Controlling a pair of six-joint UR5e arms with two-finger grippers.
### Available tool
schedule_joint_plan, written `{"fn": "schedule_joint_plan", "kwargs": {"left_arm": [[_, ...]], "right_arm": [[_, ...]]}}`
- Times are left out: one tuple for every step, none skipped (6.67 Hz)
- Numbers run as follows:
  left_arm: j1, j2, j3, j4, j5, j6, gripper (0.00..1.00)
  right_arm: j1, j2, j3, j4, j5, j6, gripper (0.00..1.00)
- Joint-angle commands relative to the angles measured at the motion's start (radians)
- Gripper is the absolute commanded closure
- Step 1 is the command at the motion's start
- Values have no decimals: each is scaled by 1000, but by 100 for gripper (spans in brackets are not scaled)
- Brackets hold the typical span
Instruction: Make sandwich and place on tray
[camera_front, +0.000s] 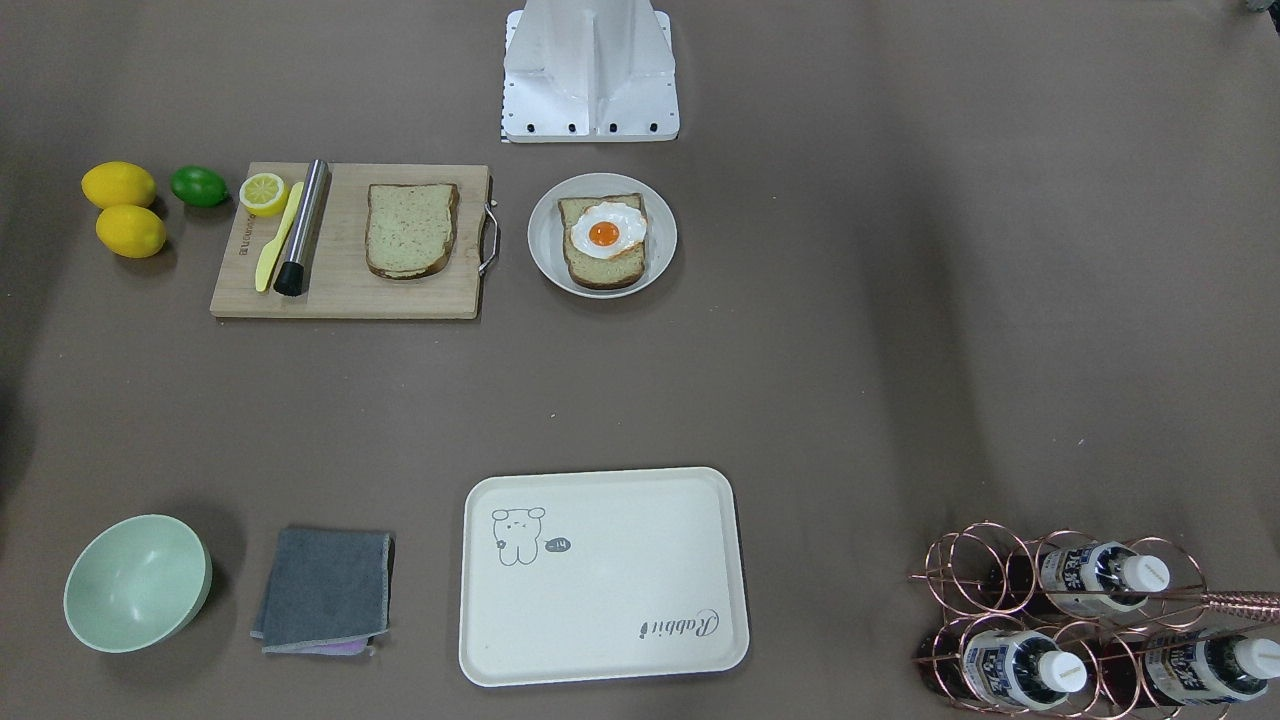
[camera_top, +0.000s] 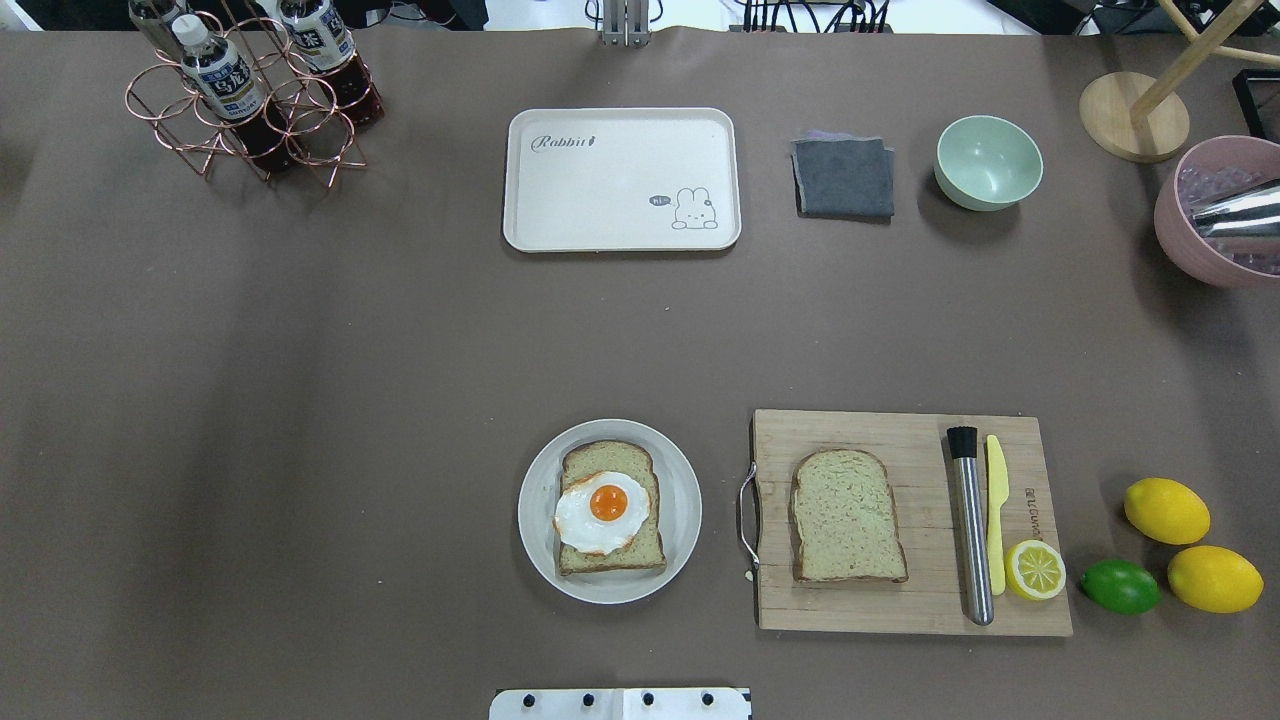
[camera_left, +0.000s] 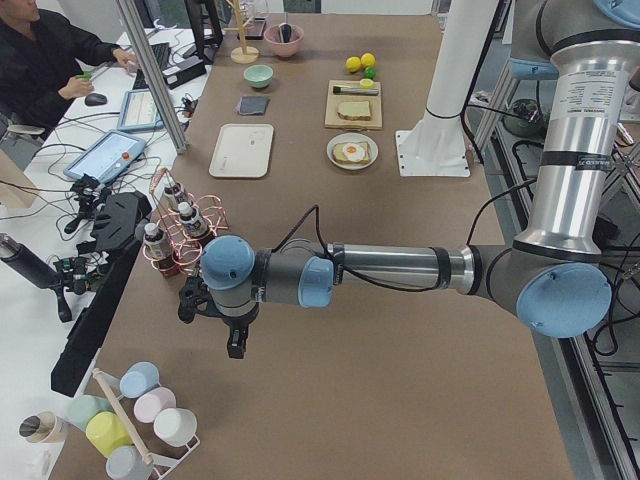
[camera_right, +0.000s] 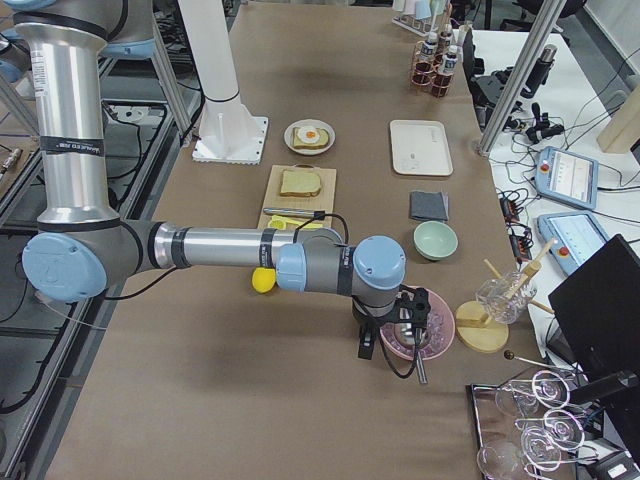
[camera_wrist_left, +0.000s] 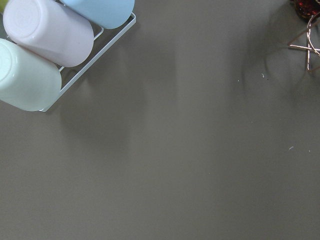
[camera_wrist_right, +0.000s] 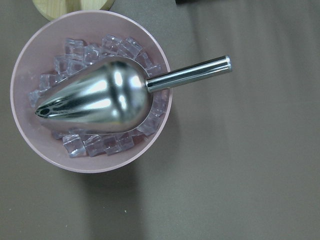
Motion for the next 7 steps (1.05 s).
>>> {"fn": "schedule_joint_plan", "kwargs": {"left_arm": [[0,4,10,-20,0,-1,2],[0,4,10,-20,0,-1,2],[0,4,10,-20,0,-3,2],[0,3,9,-20,0,-3,2],[0,3,9,-20,0,-3,2],[0,1,7,-18,0,-4,2],[0,-2,12,-18,0,-4,2]], "right_arm": [[-1,1,0,0,0,0,0],[-1,1,2,0,0,0,0],[-1,2,0,0,0,2,0],[-1,7,0,0,0,2,0],[-1,8,0,0,0,12,0],[-1,11,2,0,0,13,0],[-2,14,0,0,0,14,0]]}}
